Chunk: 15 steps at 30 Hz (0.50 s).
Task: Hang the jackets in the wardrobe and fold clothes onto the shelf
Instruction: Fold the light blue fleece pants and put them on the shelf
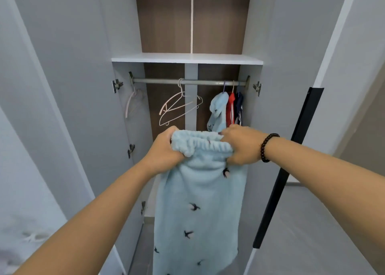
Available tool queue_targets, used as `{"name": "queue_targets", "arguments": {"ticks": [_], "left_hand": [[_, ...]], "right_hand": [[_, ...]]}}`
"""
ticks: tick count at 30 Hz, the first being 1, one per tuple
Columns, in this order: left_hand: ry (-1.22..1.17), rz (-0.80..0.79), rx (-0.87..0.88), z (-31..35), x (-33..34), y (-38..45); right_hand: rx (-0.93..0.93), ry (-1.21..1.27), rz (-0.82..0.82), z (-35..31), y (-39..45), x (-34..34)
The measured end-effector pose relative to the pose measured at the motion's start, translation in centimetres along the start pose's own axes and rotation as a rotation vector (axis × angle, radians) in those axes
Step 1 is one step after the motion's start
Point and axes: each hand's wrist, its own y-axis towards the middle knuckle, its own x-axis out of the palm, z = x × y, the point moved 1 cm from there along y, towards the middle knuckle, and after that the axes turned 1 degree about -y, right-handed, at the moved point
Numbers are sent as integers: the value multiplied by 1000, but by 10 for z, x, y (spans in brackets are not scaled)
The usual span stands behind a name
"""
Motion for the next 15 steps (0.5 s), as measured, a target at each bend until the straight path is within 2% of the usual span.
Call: {"name": "queue_targets", "arguments": {"ticks": [3, 6, 10, 15], "left_hand": [[297, -45, 39, -13, -7, 8], [390, -2, 20, -26, -5, 10], [152, 199, -61, -32, 1, 12], [-260, 125, -385, -36, 2, 19]], "right_hand": [[49, -18, 116, 0, 2, 2], [40, -71, 118, -9, 4, 18], [118, 197, 282, -3, 12, 16], [145, 372, 408, 4, 30, 23]]}}
